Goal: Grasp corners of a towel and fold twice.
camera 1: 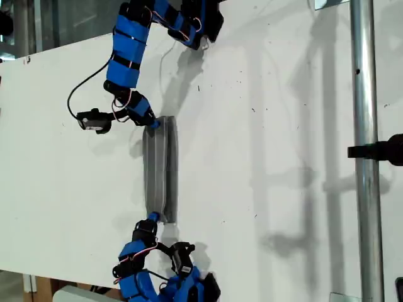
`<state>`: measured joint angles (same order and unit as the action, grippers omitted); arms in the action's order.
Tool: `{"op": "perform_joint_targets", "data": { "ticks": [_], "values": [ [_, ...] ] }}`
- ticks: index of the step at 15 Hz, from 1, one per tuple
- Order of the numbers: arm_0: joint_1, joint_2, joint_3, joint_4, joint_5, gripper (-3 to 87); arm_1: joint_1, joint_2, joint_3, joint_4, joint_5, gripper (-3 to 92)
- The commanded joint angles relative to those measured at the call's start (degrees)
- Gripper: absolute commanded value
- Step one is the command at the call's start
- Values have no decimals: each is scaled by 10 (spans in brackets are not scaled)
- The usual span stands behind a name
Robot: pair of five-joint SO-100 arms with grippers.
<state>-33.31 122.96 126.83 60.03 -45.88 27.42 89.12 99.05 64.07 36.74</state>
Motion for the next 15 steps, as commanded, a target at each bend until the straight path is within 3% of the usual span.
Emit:
{"op": "perform_joint_targets", "data": {
  "ticks": [1,5,8,11,13,15],
  "values": [
    [10,8,49,-39,-27,-26,-16,-37,4,-33,18,-2],
    [-37,-24,119,-95,-25,15,4,-126,-15,-68,23,-2],
    [-36,-37,110,-82,-25,121,33,-131,-9,-66,18,-2],
    [-38,-35,101,-57,-31,154,47,-124,-20,-49,13,2],
    [-36,-24,93,-9,-64,182,54,-121,-46,24,34,215],
    [-11,98,87,62,-97,187,62,-4,-43,93,40,279]
  ]
}}
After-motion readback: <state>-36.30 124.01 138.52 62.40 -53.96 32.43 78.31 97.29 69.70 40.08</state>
